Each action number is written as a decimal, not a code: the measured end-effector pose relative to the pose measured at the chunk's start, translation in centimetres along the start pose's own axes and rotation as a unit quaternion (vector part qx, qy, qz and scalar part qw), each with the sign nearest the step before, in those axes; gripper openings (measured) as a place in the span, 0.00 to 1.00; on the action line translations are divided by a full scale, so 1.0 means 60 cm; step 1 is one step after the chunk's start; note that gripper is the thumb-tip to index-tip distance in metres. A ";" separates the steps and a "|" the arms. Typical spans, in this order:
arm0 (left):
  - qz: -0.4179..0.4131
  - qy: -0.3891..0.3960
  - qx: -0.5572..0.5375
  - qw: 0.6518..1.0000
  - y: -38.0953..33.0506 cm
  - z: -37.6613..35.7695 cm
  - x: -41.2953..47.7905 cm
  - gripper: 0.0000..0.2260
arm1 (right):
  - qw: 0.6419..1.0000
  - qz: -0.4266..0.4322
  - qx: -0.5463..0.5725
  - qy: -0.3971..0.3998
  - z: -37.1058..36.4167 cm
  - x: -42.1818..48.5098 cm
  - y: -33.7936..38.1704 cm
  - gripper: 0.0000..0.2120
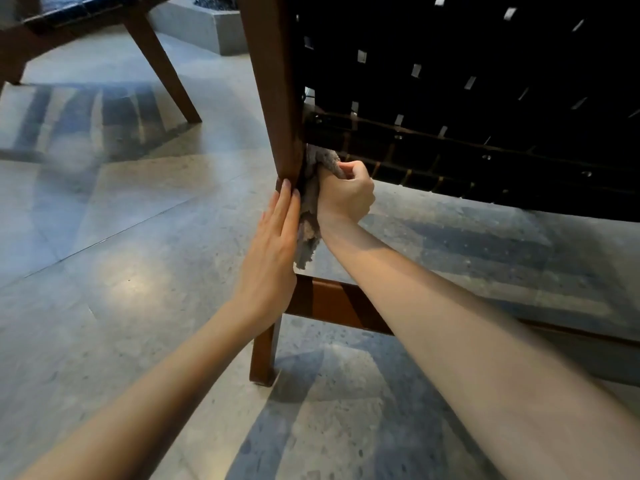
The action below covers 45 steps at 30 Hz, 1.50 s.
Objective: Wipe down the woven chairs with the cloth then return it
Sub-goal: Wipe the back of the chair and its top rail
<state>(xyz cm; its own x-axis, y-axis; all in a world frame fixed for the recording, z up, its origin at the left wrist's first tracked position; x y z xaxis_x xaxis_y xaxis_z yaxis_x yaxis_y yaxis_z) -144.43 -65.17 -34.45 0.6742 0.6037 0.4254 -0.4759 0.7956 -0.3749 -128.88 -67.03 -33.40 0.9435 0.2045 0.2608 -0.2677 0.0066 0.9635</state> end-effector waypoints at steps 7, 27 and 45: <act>-0.015 0.034 0.022 0.999 -0.034 -0.017 -0.009 0.36 | 0.998 -0.056 0.014 -0.026 0.047 0.014 -0.010 0.05; -0.040 0.195 -0.052 0.979 -0.289 -0.199 0.001 0.26 | 0.995 -0.059 -0.024 -0.072 0.364 0.169 -0.078 0.08; -0.109 0.233 -0.103 0.961 -0.424 -0.299 -0.004 0.19 | 0.953 -0.124 -0.038 -0.274 0.695 0.277 -0.127 0.10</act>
<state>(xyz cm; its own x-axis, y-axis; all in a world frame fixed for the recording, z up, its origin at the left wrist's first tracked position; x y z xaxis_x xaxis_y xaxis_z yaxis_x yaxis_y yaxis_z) -122.34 -86.48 -39.80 0.9475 0.2980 0.1158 -0.2053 0.8447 -0.4943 -103.01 -104.49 -33.87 0.9340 -0.3553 0.0377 -0.0160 0.0639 0.9978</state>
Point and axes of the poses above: each hand's wrist, its own x-axis towards the middle knuckle, its own z-axis out of the back of the hand, y = z × x, the point moved 10 cm from there along x, towards the middle knuckle
